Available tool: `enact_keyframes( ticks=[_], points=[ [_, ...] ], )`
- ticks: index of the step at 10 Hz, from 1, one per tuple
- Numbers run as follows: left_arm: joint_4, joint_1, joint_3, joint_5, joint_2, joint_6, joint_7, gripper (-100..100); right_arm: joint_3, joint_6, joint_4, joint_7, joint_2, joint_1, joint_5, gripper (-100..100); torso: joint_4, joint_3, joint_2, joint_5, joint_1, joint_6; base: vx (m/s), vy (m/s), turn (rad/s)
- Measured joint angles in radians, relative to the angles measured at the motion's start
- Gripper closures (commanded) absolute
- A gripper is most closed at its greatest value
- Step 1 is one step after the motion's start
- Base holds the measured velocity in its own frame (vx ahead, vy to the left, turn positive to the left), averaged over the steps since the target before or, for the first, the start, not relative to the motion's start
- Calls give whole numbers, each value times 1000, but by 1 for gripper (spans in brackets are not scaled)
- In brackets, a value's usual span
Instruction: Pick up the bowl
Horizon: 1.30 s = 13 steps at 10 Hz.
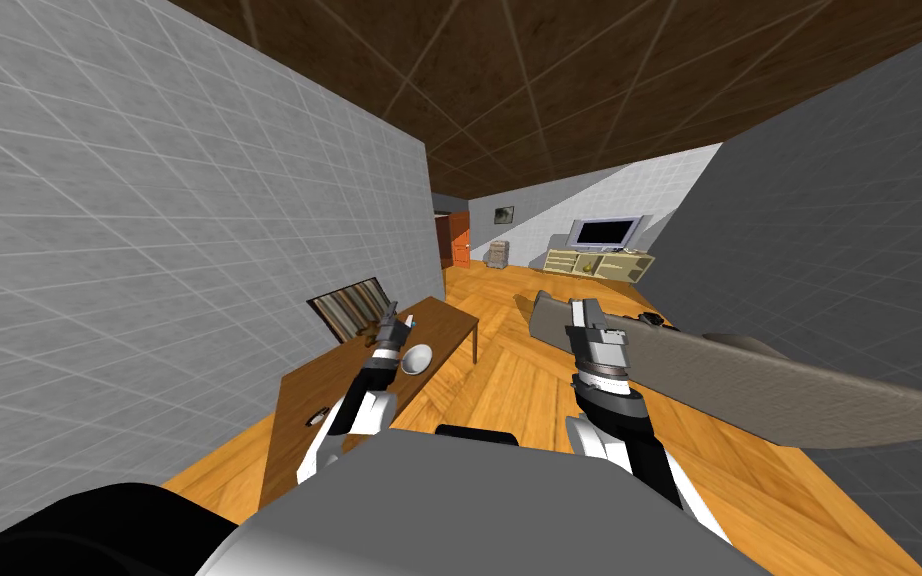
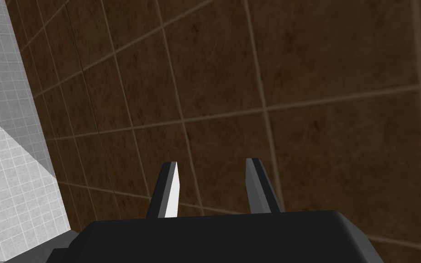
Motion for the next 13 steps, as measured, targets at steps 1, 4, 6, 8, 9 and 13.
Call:
enact_keyframes(
  ticks=[1, 4, 6, 8, 9, 13],
  points=[
    [0, -6, 0, 6, 2, 25, 3, -100, 0, 0, 0, 0, 0, 0, 0, 0, 0, 0, 0, 0, 0, 0, 22, -5, -12],
    [24, -23, -1, 43, 17, 110, 20, -100, 0, 0, 0, 0, 0, 0, 0, 0, 0, 0, -1, 0, 0, 0, 32, -7, -12],
    [33, -34, -2, 60, 21, 166, 28, -100, 0, 0, 0, 0, 0, 0, 0, 0, 0, 0, 0, 0, 0, 0, 21, -7, -8],
    [50, -40, 1, 83, 34, 214, 39, -100, 0, 0, 0, 0, 0, 0, 0, 0, 0, 0, 0, 0, 0, 0, 22, -9, -9],
    [59, -47, 1, 94, 37, 240, 43, -100, 0, 0, 0, 0, 0, 0, 0, 0, 0, 0, 0, 0, 0, 0, 22, -7, -8],
    [86, -61, 3, 129, 47, 341, 59, -100, 0, 0, 0, 0, 0, 0, 0, 0, 0, 0, 0, 0, -1, 0, 24, -12, -9]
  ],
)
